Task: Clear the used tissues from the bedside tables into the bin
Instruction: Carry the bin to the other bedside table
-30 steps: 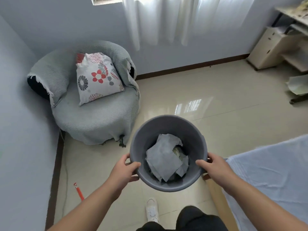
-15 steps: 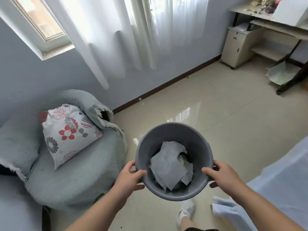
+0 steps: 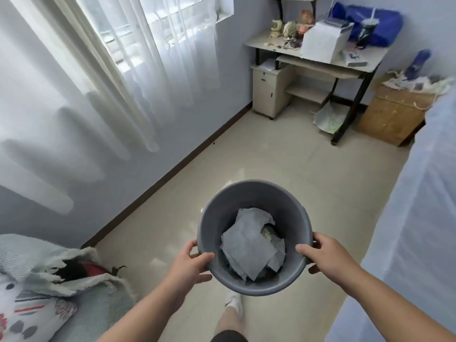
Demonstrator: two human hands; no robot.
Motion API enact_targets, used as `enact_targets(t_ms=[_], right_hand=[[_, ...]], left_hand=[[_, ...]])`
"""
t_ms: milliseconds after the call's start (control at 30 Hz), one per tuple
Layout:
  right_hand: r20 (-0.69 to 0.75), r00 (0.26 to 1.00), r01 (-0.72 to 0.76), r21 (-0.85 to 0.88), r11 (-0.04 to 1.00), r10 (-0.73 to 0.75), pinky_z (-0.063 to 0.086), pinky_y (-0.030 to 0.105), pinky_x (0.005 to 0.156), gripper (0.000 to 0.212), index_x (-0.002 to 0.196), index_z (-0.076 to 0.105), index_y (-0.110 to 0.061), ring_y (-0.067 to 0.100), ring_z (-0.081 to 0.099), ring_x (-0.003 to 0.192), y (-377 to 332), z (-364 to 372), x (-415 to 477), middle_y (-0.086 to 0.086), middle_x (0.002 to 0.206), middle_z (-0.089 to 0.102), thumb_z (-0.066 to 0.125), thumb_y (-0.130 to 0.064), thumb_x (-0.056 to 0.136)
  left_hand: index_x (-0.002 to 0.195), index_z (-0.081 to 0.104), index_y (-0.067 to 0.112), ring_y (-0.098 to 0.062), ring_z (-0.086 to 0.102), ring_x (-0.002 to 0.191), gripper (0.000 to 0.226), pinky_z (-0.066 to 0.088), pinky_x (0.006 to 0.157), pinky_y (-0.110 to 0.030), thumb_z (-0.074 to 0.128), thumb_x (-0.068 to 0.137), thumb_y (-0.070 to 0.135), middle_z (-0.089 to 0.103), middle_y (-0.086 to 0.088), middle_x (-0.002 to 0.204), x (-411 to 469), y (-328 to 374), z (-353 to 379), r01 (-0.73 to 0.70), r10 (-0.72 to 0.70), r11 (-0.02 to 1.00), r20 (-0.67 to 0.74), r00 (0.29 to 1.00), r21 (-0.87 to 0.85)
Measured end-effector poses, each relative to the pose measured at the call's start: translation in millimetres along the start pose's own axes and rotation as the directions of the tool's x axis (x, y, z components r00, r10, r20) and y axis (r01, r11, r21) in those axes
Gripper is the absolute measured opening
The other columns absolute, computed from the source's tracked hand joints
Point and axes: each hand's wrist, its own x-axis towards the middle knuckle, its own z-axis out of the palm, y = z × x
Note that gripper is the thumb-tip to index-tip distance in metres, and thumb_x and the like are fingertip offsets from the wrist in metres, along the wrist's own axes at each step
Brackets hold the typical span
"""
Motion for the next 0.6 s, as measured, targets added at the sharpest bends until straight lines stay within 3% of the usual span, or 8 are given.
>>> enact_targets(t_ms=[233,400,600], right_hand=[[-0.152,0.981,-0.105,0.085,0.991,0.117,0.064,0.034,0.067,0.012,0.102,0.072,-0.026,0.02,0.075,0.088,-35,-39,83,-0.001,0.095,0.078,0.071,-0.031,0.092],[-0.267,0.945,-0.139,0.19,0.972,0.188,0.061,0.028,0.063,0.013,0.102,0.072,-0.028,0.018,0.075,0.088,-50,-74,112,-0.002,0.095,0.078,0.072,-0.034,0.09],[-0.374,0.879,-0.169,0.338,0.926,0.297,0.064,0.034,0.067,0.012,0.1,0.074,-0.028,0.013,0.076,0.08,-40,-131,154,-0.007,0.088,0.079,0.072,-0.032,0.088]], left_hand=[[0.122,0.058,0.037,-0.023,0.082,0.094,0.038,0.066,0.085,-0.047,0.074,0.093,0.018,0.084,0.0,0.103,137,102,34,-0.036,0.013,0.994,0.218,0.976,0.104],[0.123,0.059,0.035,-0.022,0.081,0.091,0.037,0.065,0.071,-0.033,0.073,0.094,0.017,0.084,-0.002,0.103,204,183,75,-0.083,0.003,0.973,0.351,0.936,0.214],[0.121,0.062,0.035,-0.026,0.081,0.095,0.039,0.065,0.081,-0.04,0.074,0.086,0.021,0.084,-0.003,0.104,265,260,162,-0.159,-0.024,0.934,0.499,0.866,0.32]])
